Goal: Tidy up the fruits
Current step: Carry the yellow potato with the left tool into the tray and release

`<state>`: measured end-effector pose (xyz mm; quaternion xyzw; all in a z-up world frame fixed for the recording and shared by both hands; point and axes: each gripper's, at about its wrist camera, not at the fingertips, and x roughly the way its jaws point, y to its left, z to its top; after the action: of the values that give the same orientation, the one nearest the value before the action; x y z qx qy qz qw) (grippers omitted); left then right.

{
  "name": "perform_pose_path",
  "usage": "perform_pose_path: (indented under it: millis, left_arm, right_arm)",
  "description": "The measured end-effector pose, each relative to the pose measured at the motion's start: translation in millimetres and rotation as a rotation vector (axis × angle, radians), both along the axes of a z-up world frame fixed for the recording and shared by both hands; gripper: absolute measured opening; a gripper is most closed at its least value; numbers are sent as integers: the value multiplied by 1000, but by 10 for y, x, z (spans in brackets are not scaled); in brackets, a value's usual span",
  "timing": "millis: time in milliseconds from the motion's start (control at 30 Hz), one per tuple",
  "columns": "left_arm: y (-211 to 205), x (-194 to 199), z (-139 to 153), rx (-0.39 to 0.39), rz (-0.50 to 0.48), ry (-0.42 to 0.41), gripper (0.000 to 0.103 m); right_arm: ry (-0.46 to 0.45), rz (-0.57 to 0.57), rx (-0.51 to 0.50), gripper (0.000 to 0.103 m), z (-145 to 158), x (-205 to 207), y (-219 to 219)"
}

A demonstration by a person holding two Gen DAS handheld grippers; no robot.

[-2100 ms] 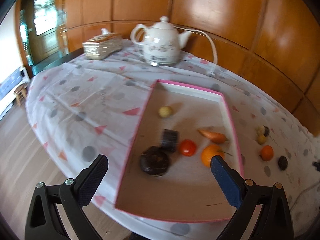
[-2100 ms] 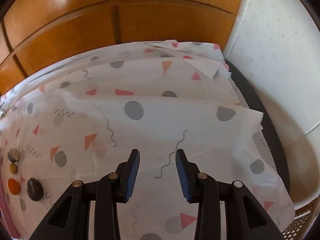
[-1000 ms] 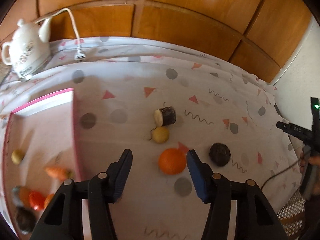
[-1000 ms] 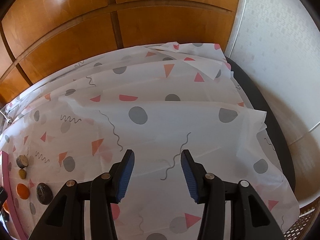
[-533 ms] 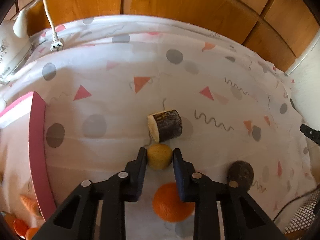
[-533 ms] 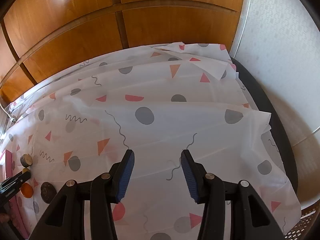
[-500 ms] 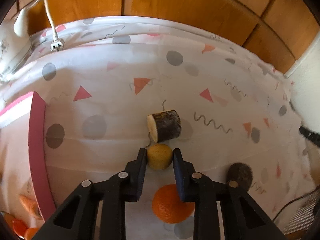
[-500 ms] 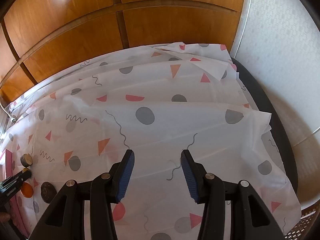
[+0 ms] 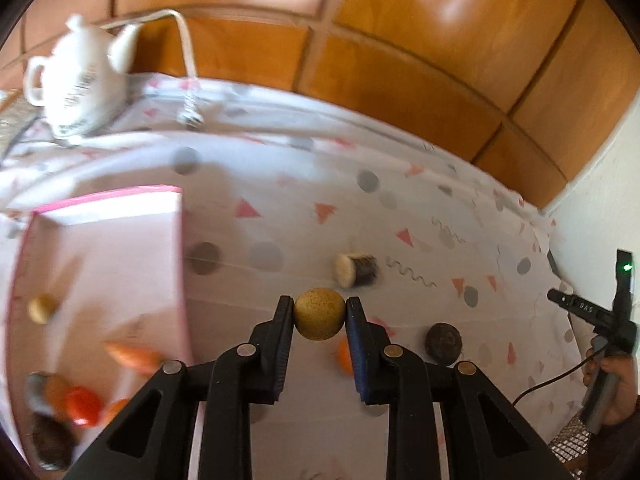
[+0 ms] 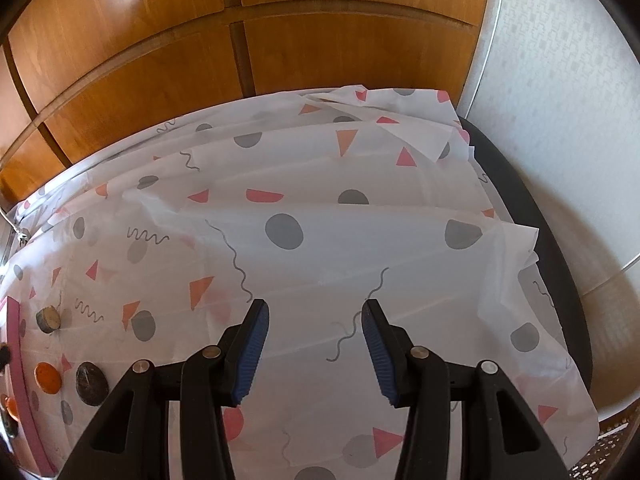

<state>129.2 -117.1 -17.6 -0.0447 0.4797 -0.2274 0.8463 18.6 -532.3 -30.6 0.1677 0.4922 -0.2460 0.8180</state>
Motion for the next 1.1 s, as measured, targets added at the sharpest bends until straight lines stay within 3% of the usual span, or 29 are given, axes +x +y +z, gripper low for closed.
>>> perform_pose_path:
  millis: [100,367,633,833,933,1100]
  left_arm:
    - [349,16,61,-5,61,-10,26]
    - [1333,205,-117,-20,291,50,26]
    - [1596,242,-270,-2,346,66,28]
    - [1682,105,-295,28,386,56,36]
    - [1710,-35,-222,70,411,15,48]
    - [1724,-303,-67,153,452,-82,77]
  right_arm:
    - [5,-1,-3,49,-9,-2,1]
    - [16,6,-15,49,-20,-10,61]
    - [55,1,-38,49,-85,3,58]
    - [77,0,-46,49,-121,8,57]
    - [84,2,-50,49,-127,13,60]
    - [80,5,-49,49,-125,12,65]
